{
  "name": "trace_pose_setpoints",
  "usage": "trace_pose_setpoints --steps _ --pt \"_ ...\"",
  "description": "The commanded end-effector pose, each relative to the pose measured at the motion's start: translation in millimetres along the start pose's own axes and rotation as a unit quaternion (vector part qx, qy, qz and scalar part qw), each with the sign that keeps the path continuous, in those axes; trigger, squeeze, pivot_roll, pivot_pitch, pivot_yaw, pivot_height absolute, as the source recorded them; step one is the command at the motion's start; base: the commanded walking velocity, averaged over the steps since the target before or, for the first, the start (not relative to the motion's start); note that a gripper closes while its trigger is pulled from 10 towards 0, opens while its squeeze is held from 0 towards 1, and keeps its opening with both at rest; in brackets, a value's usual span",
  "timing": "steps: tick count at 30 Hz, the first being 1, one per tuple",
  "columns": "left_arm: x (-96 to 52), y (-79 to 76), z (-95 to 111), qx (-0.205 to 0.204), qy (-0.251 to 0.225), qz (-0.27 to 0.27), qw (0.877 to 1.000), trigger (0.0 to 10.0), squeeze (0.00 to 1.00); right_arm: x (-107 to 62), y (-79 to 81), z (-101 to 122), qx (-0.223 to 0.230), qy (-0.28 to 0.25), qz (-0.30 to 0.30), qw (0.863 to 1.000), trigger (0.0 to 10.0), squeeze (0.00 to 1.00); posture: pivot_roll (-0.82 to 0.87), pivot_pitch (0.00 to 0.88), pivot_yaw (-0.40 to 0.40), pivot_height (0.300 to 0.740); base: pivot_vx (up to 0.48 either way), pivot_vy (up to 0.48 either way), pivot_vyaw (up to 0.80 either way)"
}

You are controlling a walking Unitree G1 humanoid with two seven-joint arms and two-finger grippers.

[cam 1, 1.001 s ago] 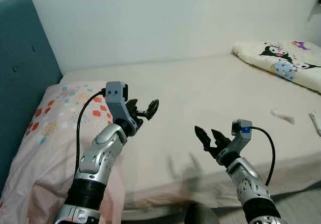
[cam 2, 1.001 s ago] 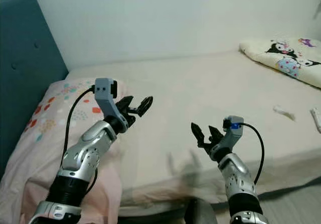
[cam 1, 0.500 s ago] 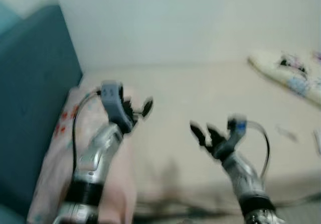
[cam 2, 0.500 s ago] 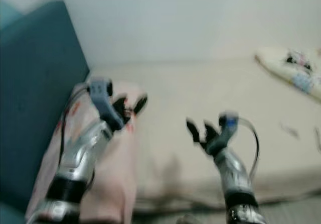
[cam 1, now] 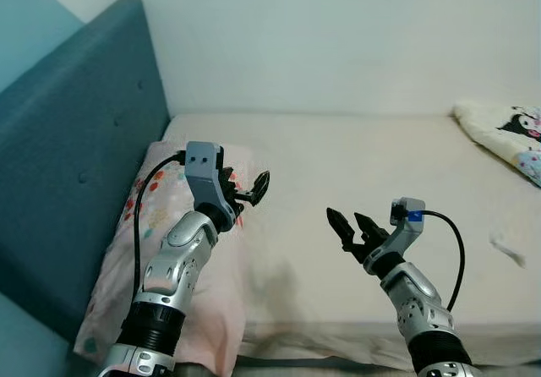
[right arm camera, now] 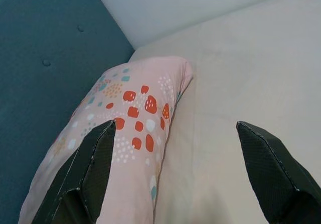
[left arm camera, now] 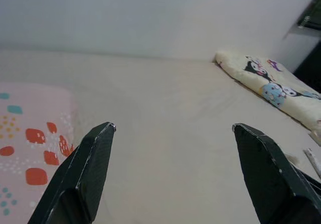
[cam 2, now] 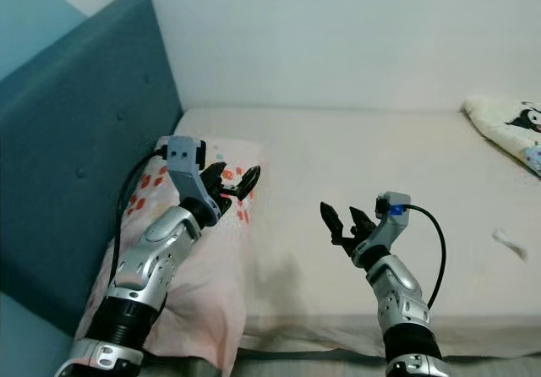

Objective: Clean up the room

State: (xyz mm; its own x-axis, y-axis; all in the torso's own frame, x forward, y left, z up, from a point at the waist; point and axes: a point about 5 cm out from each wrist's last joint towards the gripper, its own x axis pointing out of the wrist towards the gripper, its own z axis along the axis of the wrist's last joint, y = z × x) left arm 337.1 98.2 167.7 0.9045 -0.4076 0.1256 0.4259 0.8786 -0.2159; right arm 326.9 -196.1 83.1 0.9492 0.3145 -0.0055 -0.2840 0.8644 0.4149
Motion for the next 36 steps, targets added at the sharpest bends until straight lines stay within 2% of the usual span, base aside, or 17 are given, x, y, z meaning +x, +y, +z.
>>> trace_pose_setpoints --steps 1,4,8,11,15,17,18,20,21,22,23,24,25,26,28,31,36 --pt "-7.9 6.8 -17 0.004 0.026 0.006 1.000 10.0 0.00 -1.4 -0.1 -5 0.002 0.010 -0.001 1.000 10.0 0.00 -0.05 0.000 -0.041 0.740 0.000 0.000 0.00" --pt "-10.0 8.9 -22 0.004 0.031 0.007 0.999 10.0 0.00 -1.4 0.2 -5 0.003 0.011 -0.001 1.000 10.0 0.00 -0.05 0.000 -0.041 0.740 0.000 0.000 0.00" --pt "-28.0 29.3 -58 0.011 0.090 0.040 0.995 10.0 0.00 -6.4 -5.3 -18 0.011 0.032 -0.017 0.999 10.0 0.00 -0.05 0.000 -0.044 0.740 0.000 0.000 0.00" --pt "-57.2 53.4 -100 0.030 0.174 0.078 0.981 10.0 0.00 -26.3 -24.4 -55 -0.025 0.139 -0.104 0.984 10.0 0.00 -0.05 0.000 -0.050 0.740 0.000 0.000 0.00" --pt "-64.2 57.9 -108 0.037 0.194 0.087 0.976 10.0 0.00 -32.6 -27.2 -64 -0.027 0.160 -0.115 0.980 10.0 0.00 -0.05 0.000 -0.050 0.740 0.000 0.000 0.00" --pt "-76.2 64.0 -122 0.048 0.227 0.100 0.968 10.0 0.00 -42.8 -30.3 -77 -0.040 0.196 -0.127 0.971 10.0 0.00 -0.05 0.000 -0.052 0.740 0.000 -0.292 0.00" --pt "-99.2 71.7 -143 0.061 0.286 0.120 0.949 10.0 0.00 -60.7 -33.3 -99 -0.046 0.250 -0.147 0.956 10.0 0.00 -0.05 0.000 -0.050 0.740 0.000 -0.469 0.00" --pt "-99.2 71.7 -143 0.061 0.286 0.120 0.949 10.0 0.00 -60.7 -33.3 -99 -0.046 0.250 -0.147 0.956 10.0 0.00 -0.05 0.000 -0.050 0.740 0.000 -0.469 0.00" --pt "-127.2 77.5 -165 0.069 0.350 0.141 0.923 10.0 0.00 -81.8 -34.8 -120 -0.039 0.302 -0.170 0.937 10.0 0.00 -0.05 0.000 -0.049 0.740 0.000 -0.469 0.00" --pt "-127.2 77.5 -165 0.069 0.350 0.141 0.923 10.0 0.00 -81.8 -34.8 -120 -0.039 0.302 -0.170 0.937 10.0 0.00 -0.05 0.000 -0.049 0.740 0.000 -0.469 0.00" --pt "-163.3 79.6 -187 0.069 0.419 0.162 0.891 10.0 0.00 -111.7 -35.4 -146 -0.032 0.366 -0.197 0.909 10.0 0.00 -0.04 0.000 -0.049 0.740 0.000 -0.469 0.00" --pt "-163.3 79.6 -187 0.069 0.419 0.162 0.891 10.0 0.00 -111.7 -35.4 -146 -0.032 0.366 -0.197 0.909 10.0 0.00 -0.04 0.000 -0.049 0.740 0.000 -0.469 0.00" --pt "-215.2 77.2 -211 0.050 0.502 0.201 0.839 10.0 0.00 -148.0 -32.4 -172 -0.044 0.446 -0.214 0.868 10.0 0.00 -0.03 0.000 -0.053 0.740 0.000 -0.480 0.00" --pt "-215.2 77.2 -211 0.050 0.502 0.201 0.839 10.0 0.00 -148.0 -32.4 -172 -0.044 0.446 -0.214 0.868 10.0 0.00 -0.03 0.000 -0.053 0.740 0.000 -0.480 0.00" --pt "-237.2 74.7 -219 0.035 0.532 0.227 0.815 10.0 0.00 -157.9 -30.4 -178 -0.064 0.473 -0.207 0.854 10.0 0.00 -0.03 0.000 -0.053 0.740 0.000 -0.480 0.00" --pt "-264.9 63.5 -230 0.001 0.558 0.253 0.790 10.0 0.00 -155.5 -23.7 -182 -0.047 0.465 -0.190 0.863 10.0 0.00 -0.04 0.000 -0.038 0.740 0.000 -0.480 0.00" --pt "-266.2 57.4 -234 0.002 0.565 0.241 0.790 10.0 0.00 -153.8 -22.2 -183 -0.042 0.461 -0.189 0.866 10.0 0.00 -0.04 0.000 -0.043 0.740 0.000 -0.480 0.00"
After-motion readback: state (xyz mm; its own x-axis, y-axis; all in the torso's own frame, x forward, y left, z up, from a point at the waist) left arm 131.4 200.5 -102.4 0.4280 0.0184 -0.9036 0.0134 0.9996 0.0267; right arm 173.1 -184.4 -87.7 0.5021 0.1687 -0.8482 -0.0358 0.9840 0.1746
